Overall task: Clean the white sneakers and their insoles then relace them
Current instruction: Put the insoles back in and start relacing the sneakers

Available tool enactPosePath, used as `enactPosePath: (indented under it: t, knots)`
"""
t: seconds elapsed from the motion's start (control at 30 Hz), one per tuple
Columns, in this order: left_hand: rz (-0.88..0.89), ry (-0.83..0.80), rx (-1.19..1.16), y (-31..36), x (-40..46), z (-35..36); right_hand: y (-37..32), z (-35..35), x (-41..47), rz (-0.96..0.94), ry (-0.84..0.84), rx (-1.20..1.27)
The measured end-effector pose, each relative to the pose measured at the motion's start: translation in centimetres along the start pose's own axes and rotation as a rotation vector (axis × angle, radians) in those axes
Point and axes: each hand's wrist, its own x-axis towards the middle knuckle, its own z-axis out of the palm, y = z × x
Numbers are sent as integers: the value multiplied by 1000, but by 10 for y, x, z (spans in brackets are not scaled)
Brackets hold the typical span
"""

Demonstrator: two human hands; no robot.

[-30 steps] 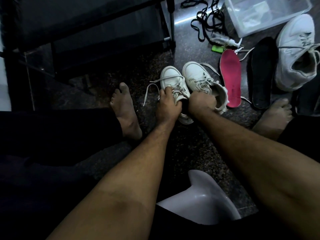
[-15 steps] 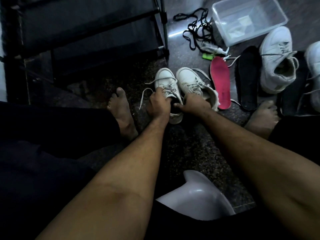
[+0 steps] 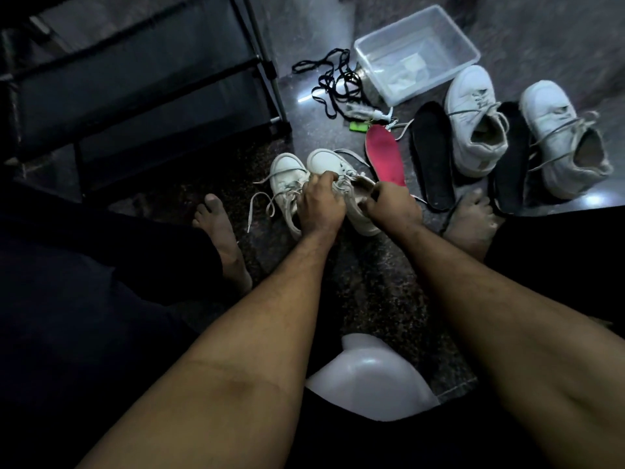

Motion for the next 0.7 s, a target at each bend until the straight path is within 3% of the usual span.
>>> enactPosePath:
  t: [0.17,0.3,0.5,0.7]
  knots:
    - [51,-97,3,1,0,21,16,-4,12,89,79,64]
    - [77,-60,66,6,6,29,36,3,29,183,99,129]
    - [106,-57,264,16,23,43,44,14,59,142,189,58]
    - [118,-123,311,3,25,51,49,23,78,383,63,173]
